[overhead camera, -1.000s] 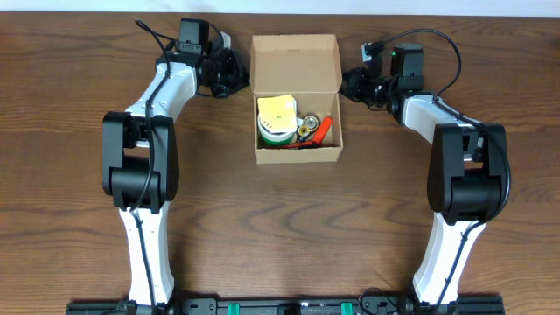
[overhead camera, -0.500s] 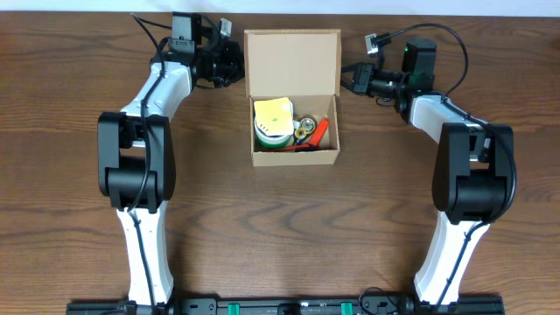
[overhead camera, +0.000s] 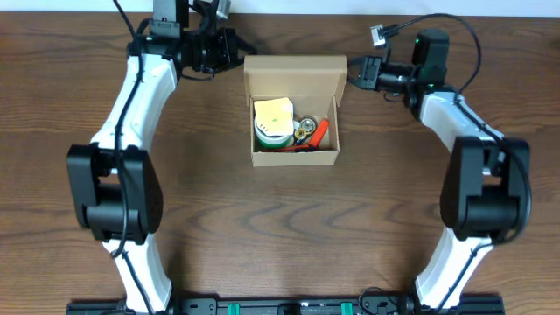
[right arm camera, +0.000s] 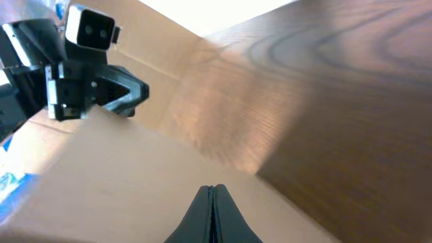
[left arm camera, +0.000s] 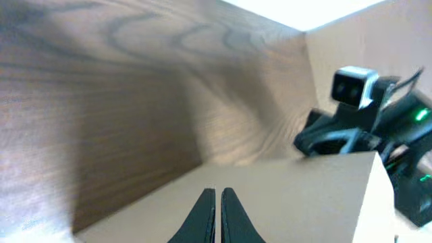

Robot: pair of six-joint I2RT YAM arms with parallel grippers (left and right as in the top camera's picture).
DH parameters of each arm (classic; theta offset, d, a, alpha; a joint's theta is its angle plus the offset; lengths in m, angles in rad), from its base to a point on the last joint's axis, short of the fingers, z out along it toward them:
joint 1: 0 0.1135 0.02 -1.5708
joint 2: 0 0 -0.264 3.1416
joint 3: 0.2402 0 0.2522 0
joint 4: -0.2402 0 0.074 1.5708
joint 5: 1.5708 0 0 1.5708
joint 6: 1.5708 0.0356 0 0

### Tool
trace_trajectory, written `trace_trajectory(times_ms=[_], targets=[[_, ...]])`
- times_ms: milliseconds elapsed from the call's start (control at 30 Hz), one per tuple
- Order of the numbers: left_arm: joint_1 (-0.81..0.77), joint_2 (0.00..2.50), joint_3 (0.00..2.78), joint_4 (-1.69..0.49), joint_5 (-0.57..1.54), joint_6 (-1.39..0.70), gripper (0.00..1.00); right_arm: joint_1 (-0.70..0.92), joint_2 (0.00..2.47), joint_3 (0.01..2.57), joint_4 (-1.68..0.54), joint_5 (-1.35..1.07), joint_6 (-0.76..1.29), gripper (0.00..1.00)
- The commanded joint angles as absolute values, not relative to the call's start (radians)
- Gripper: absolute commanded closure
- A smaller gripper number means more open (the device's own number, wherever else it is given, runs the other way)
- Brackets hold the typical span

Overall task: Pack container
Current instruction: 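Swing the lid forward with both grippers to close the box, then press the closed lid down with both grippers from the sides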

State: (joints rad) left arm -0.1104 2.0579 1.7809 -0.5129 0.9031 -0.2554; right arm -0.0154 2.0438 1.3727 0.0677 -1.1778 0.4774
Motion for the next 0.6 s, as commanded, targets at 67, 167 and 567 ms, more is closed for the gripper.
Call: trace_trajectory(times_ms=[67, 167, 567], targets=[[-0.140, 1.984, 1.791, -0.684, 0.805, -0.001, 0.94, 0.004, 1.909, 1.380, -0.232, -1.080, 0.202, 0.98], [-0.162, 1.956, 1.791, -0.808, 0.735, 0.080, 0.94, 0.033, 1.851, 1.380, -0.491, -0.908, 0.039, 0.98], [-0.276, 1.898, 1.790, -1.071, 0.505, 0.135, 0.94, 0.083, 1.653, 1.380, -0.824, -0.554, -0.069, 0.99]])
